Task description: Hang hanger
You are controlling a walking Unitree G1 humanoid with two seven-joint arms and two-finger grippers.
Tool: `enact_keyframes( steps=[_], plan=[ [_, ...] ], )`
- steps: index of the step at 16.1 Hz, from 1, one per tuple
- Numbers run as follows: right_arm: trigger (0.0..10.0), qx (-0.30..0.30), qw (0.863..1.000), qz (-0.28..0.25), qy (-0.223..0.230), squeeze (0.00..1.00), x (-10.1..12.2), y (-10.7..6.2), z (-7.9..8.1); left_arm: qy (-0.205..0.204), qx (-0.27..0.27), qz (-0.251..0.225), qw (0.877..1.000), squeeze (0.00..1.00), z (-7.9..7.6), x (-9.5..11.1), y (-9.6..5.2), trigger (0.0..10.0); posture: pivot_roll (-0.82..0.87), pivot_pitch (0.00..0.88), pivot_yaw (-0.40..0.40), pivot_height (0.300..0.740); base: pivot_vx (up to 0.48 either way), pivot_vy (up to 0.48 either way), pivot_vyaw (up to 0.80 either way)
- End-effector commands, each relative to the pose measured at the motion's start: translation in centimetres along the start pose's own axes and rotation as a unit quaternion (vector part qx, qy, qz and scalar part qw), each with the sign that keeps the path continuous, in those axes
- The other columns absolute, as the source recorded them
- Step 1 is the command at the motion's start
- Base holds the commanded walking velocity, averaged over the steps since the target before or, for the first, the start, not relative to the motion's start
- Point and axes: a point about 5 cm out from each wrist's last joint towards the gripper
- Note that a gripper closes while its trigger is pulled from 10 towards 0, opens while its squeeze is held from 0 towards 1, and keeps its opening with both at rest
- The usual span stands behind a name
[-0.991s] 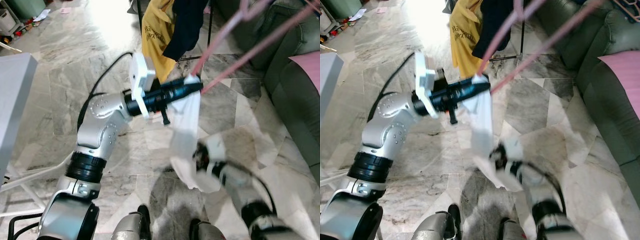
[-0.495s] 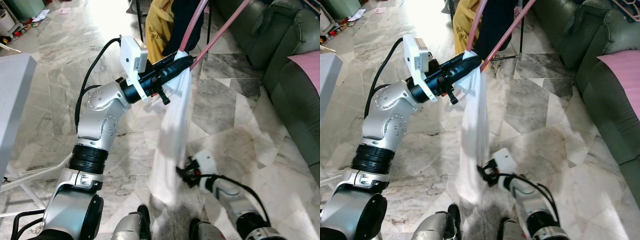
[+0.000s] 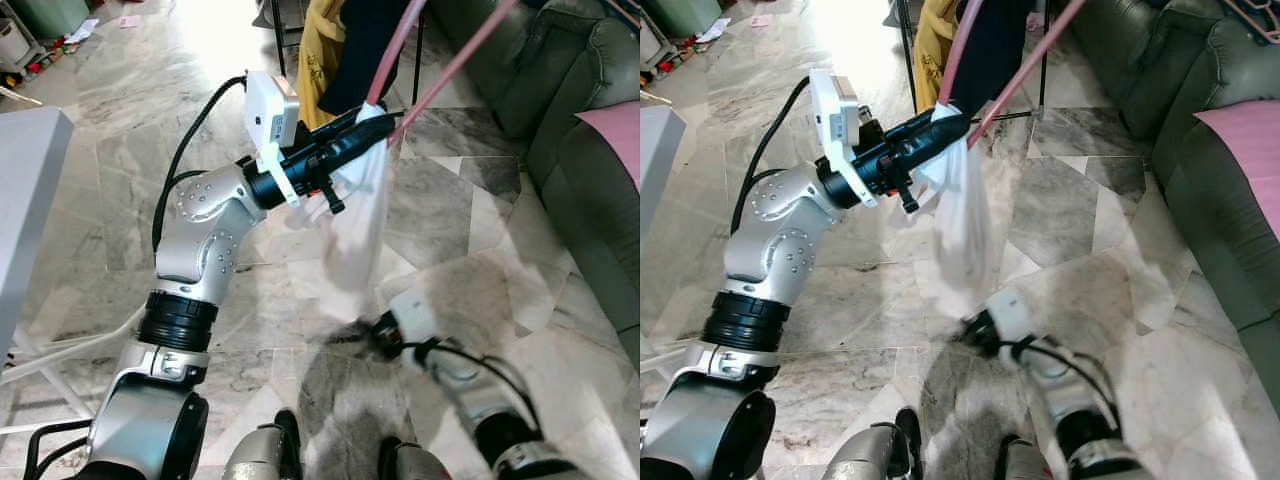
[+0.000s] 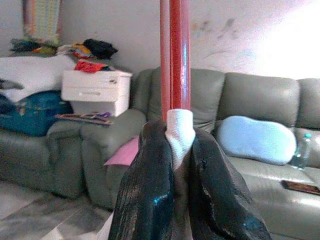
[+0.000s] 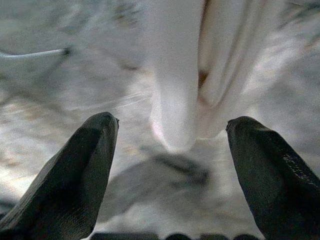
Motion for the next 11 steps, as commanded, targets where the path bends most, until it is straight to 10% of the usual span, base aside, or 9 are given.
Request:
enact_keyframes(
  steps=[1,9,11],
  plan=[
    [10.0,0.013,1.000,-0.022,-0.002,0.00,0.4,-0.2,0.1,0.009,-0.016,-0.011,1.000,0.00,-0.3,0.6,0.0,10.0,0.03,0.233,0.065,0.740,0.000,0.000,0.00],
    [10.0,0.115,0.983,-0.142,-0.025,0.00,6.2,-4.8,-3.7,0.017,0.055,0.053,0.997,0.00,0.7,-2.3,-1.7,10.0,0.02,0.239,0.075,0.740,0.000,0.000,0.00],
    [10.0,0.111,0.990,-0.086,-0.032,0.00,3.7,-4.5,-3.3,0.016,0.100,0.105,0.989,0.00,0.2,-4.5,-2.4,10.0,0.00,0.231,0.076,0.740,0.000,0.000,0.00]
  ],
)
Point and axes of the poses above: a point about 5 cm out from each wrist's last joint towards the gripper, its own y axis pointing out of the wrist towards the gripper, its own x axis along the axis of the wrist's last joint, z = x × y, and after that the axes turned 12 degrees about y, right-handed
